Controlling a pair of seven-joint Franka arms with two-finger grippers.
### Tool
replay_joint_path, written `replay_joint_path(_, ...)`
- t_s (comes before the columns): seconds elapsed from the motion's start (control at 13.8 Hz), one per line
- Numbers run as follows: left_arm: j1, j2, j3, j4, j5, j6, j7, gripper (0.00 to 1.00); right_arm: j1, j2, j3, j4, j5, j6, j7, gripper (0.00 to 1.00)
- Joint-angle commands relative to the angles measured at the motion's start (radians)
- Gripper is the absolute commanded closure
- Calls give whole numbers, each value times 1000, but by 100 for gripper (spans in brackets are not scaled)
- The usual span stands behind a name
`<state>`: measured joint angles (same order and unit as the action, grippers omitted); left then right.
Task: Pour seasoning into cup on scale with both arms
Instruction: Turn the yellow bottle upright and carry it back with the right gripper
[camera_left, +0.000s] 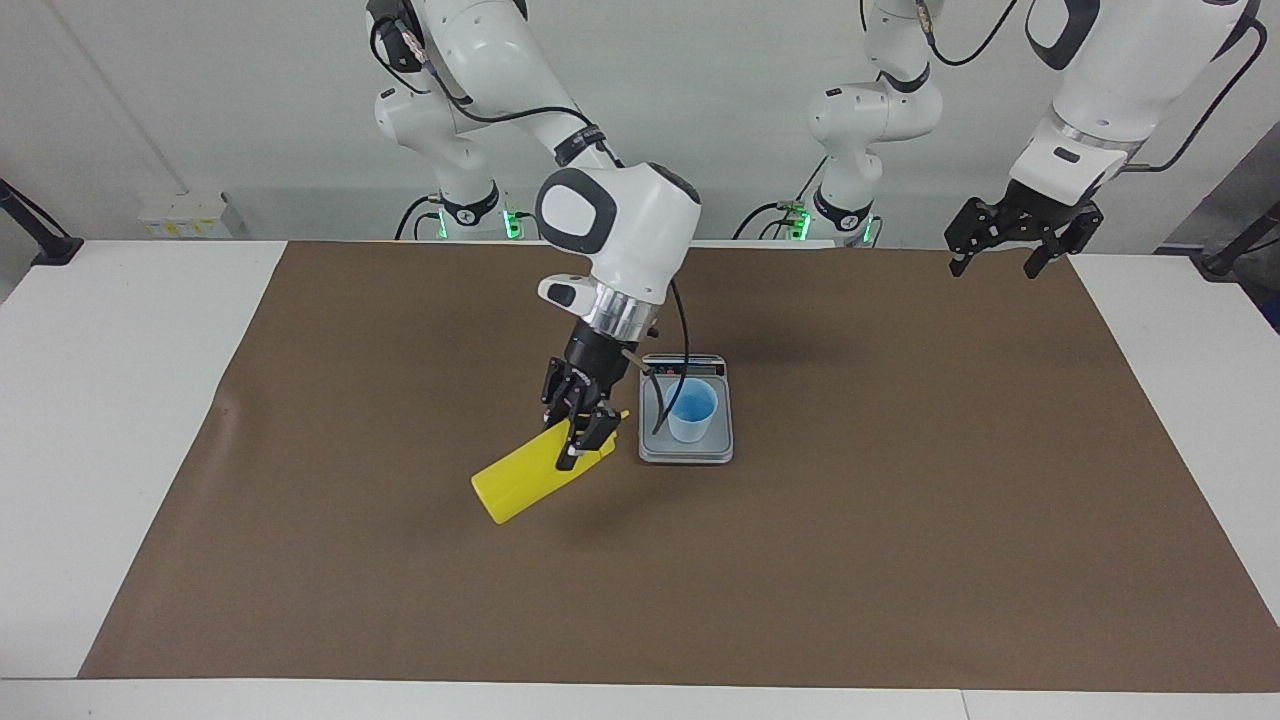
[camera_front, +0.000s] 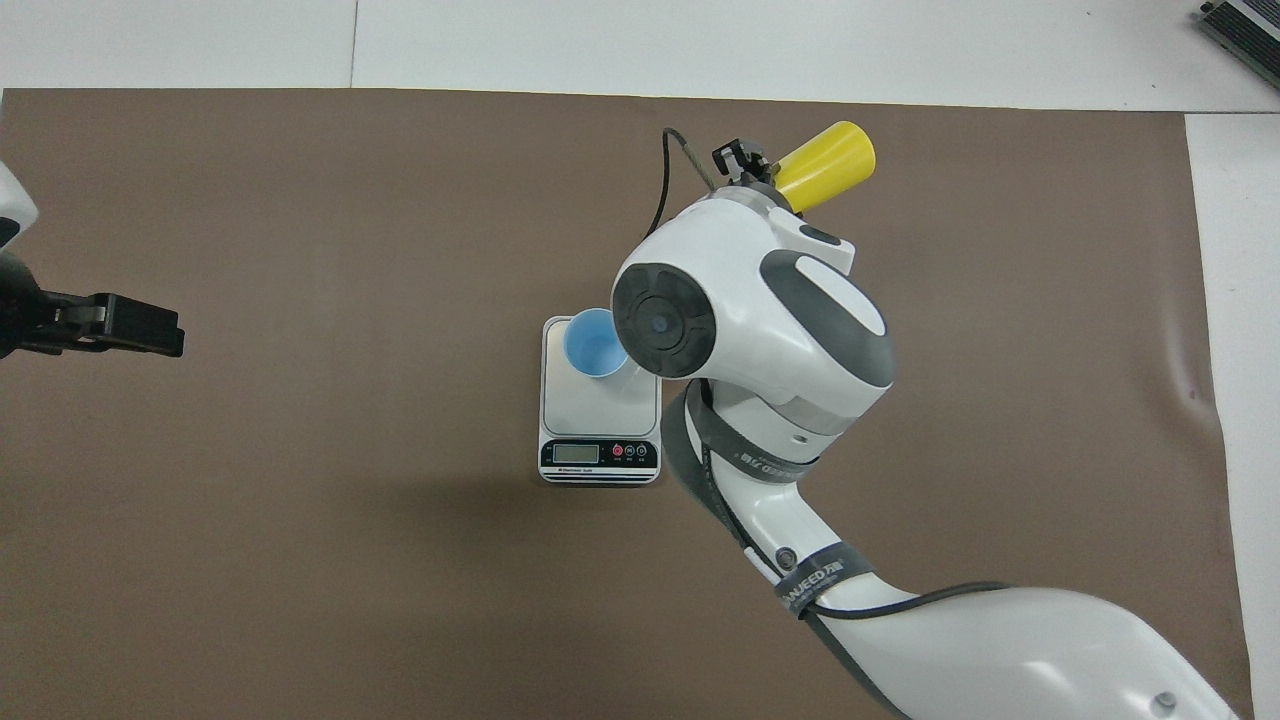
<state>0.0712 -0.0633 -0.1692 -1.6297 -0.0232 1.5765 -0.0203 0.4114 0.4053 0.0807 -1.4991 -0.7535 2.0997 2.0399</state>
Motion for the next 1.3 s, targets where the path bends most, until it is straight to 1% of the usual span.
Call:
replay_joint_path(0.0, 13, -15, -4, -13, -12, -7, 11, 0, -81, -46, 10, -23, 159, 22, -1, 100)
replay_joint_path(0.14, 13, -15, -4, -13, -12, -7, 10, 0, -156, -60, 10, -23, 284, 22, -29, 100)
replay_joint_path(0.29, 13, -13, -4, -13, -12, -7, 10, 0, -212, -65, 10, -23, 438, 17, -82, 100)
replay_joint_path(0.43, 13, -15, -4, -13, -12, -7, 10, 0, -267, -76, 10, -24, 546, 0, -182, 100)
replay_joint_path(0.51, 13, -15, -4, -13, -12, -7, 10, 0, -299, -86, 10, -27, 592, -22, -237, 100)
replay_joint_path(0.72, 13, -13, -4, -13, -12, -7, 11, 0, -390, -91, 10, -24, 826, -116, -389, 100)
replay_joint_path(0.87, 13, -15, -6, -13, -12, -7, 10, 0, -454, -97, 10, -30, 977, -153, -461, 100)
replay_joint_path(1.01, 13, -15, -4, -13, -12, -9, 11, 0, -500, -112, 10, -59, 1052, -193, -515, 100)
replay_joint_path(1.23, 13, -13, -6, -13, -12, -9, 10, 0, -583, -140, 10, -150, 1187, -216, -636, 100)
